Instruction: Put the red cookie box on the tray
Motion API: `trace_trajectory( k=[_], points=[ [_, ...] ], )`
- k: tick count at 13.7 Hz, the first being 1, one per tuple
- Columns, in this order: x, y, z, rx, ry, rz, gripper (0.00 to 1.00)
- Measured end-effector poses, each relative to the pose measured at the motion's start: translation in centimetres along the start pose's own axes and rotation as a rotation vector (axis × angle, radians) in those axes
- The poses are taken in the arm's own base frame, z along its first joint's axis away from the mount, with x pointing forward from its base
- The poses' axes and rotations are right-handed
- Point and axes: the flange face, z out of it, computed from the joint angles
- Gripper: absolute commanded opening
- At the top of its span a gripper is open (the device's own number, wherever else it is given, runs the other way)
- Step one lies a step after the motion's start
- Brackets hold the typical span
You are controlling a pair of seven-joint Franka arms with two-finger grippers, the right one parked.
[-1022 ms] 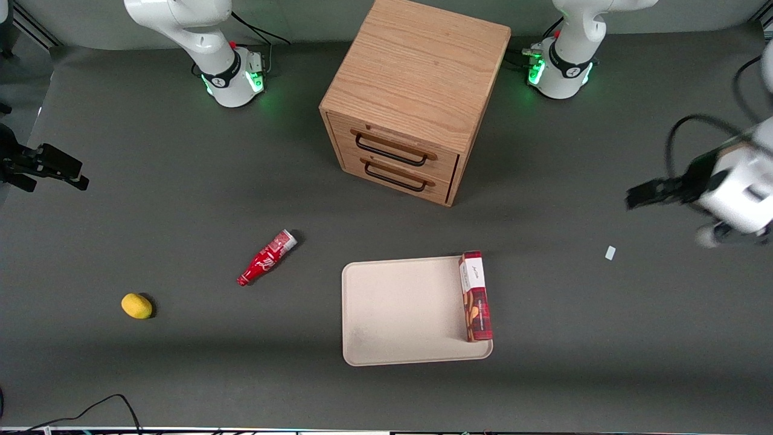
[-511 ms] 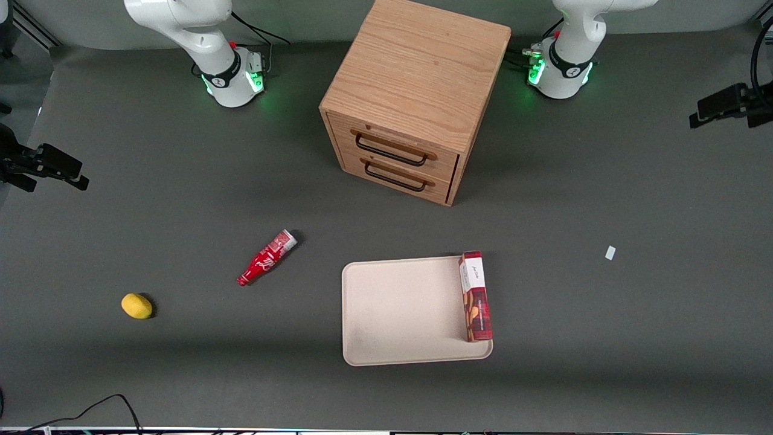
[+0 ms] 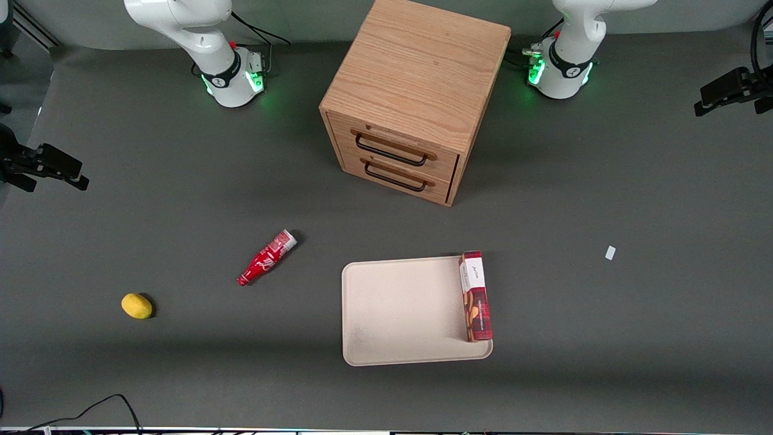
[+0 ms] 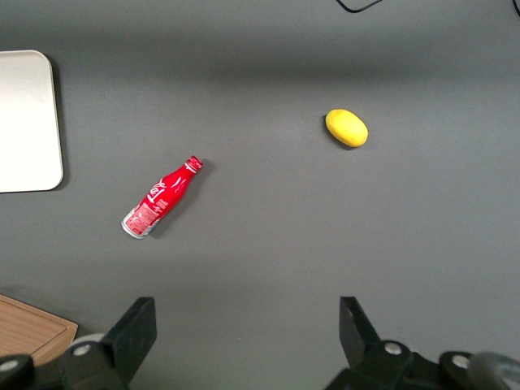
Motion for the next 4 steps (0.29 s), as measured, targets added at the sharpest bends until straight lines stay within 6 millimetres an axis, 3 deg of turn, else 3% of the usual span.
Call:
trace_trajectory(
  k=[2, 4],
  points=[
    [-1.6, 0.1, 1.0, 0.0, 0.008, 0.002, 1.0],
    [-2.5, 0.2, 0.7, 0.001, 0.019, 0.008, 1.0]
  ],
)
